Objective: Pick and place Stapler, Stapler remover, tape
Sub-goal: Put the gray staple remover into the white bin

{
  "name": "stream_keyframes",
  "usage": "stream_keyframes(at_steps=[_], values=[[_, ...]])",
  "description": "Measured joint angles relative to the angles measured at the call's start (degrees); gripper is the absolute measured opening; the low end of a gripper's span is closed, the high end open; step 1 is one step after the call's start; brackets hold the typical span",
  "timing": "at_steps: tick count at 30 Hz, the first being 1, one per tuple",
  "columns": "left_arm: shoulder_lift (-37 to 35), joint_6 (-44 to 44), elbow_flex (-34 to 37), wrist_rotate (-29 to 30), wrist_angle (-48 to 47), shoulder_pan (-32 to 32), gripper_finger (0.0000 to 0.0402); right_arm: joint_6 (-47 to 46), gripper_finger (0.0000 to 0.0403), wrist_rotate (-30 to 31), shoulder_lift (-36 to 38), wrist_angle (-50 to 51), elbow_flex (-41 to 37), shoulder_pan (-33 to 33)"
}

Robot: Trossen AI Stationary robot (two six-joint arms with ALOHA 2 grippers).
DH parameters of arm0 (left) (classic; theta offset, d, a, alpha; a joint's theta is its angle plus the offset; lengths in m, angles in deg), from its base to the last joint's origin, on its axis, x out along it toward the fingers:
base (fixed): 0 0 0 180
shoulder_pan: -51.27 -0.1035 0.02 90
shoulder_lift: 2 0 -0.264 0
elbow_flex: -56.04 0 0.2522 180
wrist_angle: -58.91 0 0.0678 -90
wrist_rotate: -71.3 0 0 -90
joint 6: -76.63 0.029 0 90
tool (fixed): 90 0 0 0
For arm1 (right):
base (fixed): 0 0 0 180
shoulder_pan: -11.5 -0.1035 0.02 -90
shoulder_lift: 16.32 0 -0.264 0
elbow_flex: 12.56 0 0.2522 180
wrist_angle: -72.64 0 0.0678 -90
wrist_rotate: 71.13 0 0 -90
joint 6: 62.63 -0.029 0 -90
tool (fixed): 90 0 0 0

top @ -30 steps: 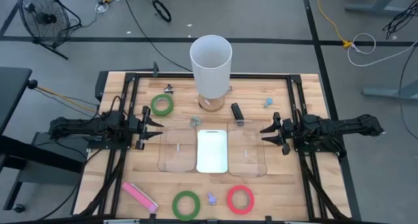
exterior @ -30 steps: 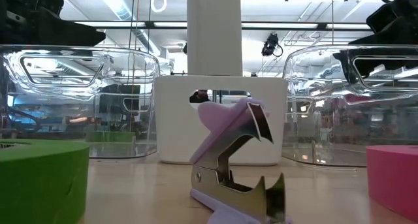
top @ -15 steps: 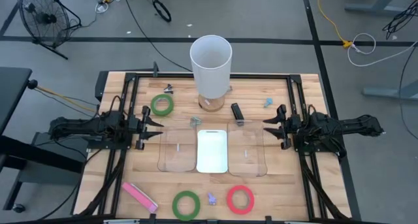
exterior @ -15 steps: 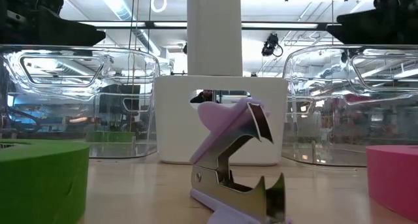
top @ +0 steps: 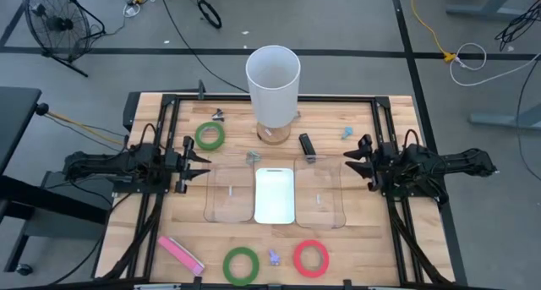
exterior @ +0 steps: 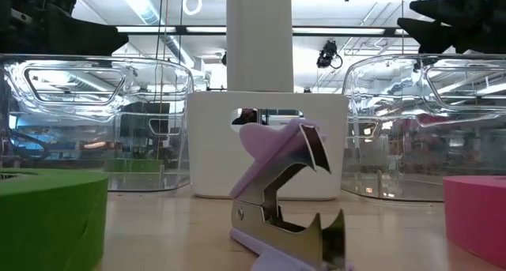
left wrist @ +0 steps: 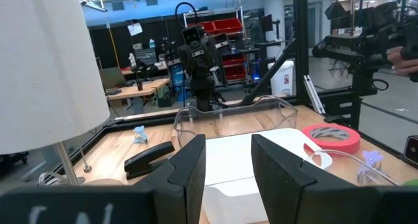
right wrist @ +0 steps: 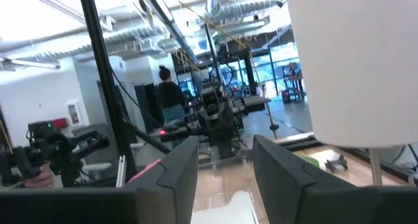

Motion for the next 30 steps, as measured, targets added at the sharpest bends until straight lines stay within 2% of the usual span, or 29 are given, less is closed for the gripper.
stream_keyframes(at_steps=[8, 10, 14, 17, 19, 21, 24, 27, 30], values=[[0.0, 0.01, 0.0, 1.8, 0.0, 0.0, 0.0128, -0.11, 0.0146, -1.78, -0.09, -4.51, 0.04, 0.0], [0.0, -0.01, 0.0, 3.16, 0.0, 0.0, 0.0128, -0.13, 0.0146, -0.24, -0.13, -4.04, 0.04, -0.04], [0.0, 0.01, 0.0, 3.44, 0.0, 0.0, 0.0128, 3.72, 0.0146, 14.1, -0.13, -6.63, 0.2, 0.24], [0.02, 0.03, 0.0, 4.77, 0.0, 0.0, 0.0128, 9.96, 0.0146, 24.08, -0.51, -3.35, 4.03, 1.95], [0.01, 0.01, 0.0, 6.37, 0.05, 0.0, 0.0128, 11.32, 0.0146, 28.53, -1.2, 5.01, 9.4, 4.05], [0.02, -0.01, 0.0, 7.06, 0.07, -0.01, 0.0128, 10.5, 0.0146, 32.55, -3.18, 17.82, 16.05, 6.69], [0.02, -0.01, 0.0, 7.34, 0.07, 0.0, 0.0128, 3.64, 0.0146, 39.61, -7.5, 39.73, 25.83, 11.79], [0.02, 0.02, 0.0, 8.06, 0.29, 0.0, 0.0128, -5.27, 0.0146, 40.7, -12.27, 58.06, 32.19, 17.18], [0.02, -0.01, 0.0, 9.12, 1.0, 0.0, 0.0128, -12.07, 0.0146, 38.7, -16.09, 66.32, 34.12, 22.09]])
